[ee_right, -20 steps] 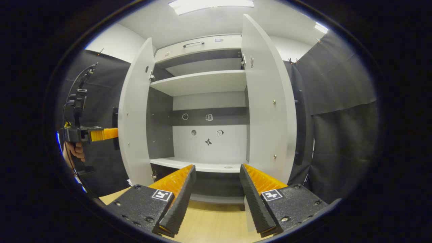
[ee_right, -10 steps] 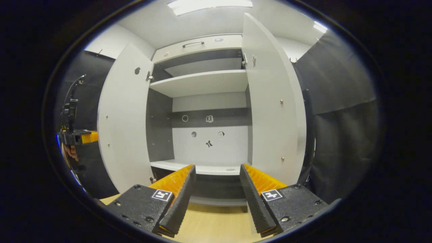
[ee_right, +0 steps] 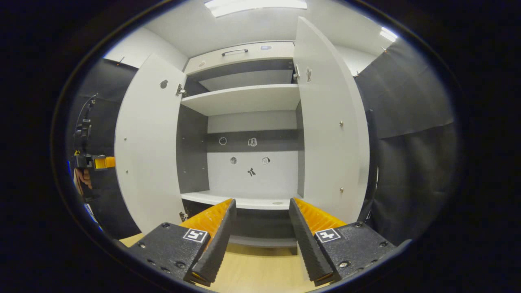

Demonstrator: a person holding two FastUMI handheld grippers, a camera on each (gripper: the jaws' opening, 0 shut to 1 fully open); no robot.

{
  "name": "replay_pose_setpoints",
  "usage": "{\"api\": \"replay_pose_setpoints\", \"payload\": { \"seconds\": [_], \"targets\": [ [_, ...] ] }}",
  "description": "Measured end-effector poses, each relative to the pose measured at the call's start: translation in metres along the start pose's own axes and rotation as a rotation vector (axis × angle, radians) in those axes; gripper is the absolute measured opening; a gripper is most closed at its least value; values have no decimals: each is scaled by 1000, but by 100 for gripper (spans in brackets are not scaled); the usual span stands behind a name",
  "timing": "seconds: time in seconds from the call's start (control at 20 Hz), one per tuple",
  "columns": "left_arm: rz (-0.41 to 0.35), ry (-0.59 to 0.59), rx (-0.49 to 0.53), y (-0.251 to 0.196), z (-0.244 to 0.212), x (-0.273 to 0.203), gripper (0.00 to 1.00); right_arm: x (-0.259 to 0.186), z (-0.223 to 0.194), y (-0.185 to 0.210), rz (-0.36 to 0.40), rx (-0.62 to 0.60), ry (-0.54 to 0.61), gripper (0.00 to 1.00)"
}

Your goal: Open the right door of the double-door shoe cabinet with the right hand, and open the left door with the left hand.

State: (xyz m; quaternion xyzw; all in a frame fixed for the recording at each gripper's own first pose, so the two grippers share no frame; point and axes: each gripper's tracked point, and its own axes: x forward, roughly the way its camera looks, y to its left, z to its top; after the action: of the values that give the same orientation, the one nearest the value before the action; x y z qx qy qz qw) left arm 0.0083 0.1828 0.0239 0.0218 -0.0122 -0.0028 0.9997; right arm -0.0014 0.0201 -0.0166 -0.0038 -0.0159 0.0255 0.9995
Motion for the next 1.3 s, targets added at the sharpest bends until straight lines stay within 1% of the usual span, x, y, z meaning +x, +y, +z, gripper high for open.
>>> {"api": "replay_pose_setpoints", "payload": {
  "seconds": [0.1,0.2,0.3,0.35,0.5,0.65,0.75,0.85,1.05,1.1,1.15,1.2,1.25,1.3],
  "targets": [
    [1,17,10,1,-5,-14,3,0,0,4,8,6,-1,82],
    [26,23,16,5,-6,-32,3,2,-1,9,15,-3,2,82],
    [24,17,12,-3,-4,-53,3,5,-3,13,21,-20,12,81],
    [6,-3,1,-14,1,-61,2,6,-6,15,24,-26,20,81],
    [-123,-39,-53,-74,9,-66,0,8,-9,18,34,-48,43,82],
    [-169,-69,-64,-120,14,-45,0,7,-7,21,48,-57,39,82],
    [-167,-50,-70,-145,2,-20,0,2,-5,20,52,-65,36,82],
    [-137,-30,-62,-159,-11,3,0,-5,-1,15,44,-66,19,82],
    [-65,-72,-102,-167,-10,24,0,-15,3,3,15,-67,2,81],
    [-73,-87,-111,-171,-7,26,0,-16,3,-1,10,-68,1,81],
    [-84,-113,-126,-174,-1,25,2,-17,4,-5,1,-70,-2,81],
    [-86,-134,-133,-174,5,23,17,-18,5,-9,-8,-69,-7,81],
    [-86,-149,-126,-174,9,21,15,-18,5,-12,-15,-64,-9,82],
    [-75,-159,-111,-171,12,19,45,-16,5,-15,-19,-56,-9,82]
  ]
}}
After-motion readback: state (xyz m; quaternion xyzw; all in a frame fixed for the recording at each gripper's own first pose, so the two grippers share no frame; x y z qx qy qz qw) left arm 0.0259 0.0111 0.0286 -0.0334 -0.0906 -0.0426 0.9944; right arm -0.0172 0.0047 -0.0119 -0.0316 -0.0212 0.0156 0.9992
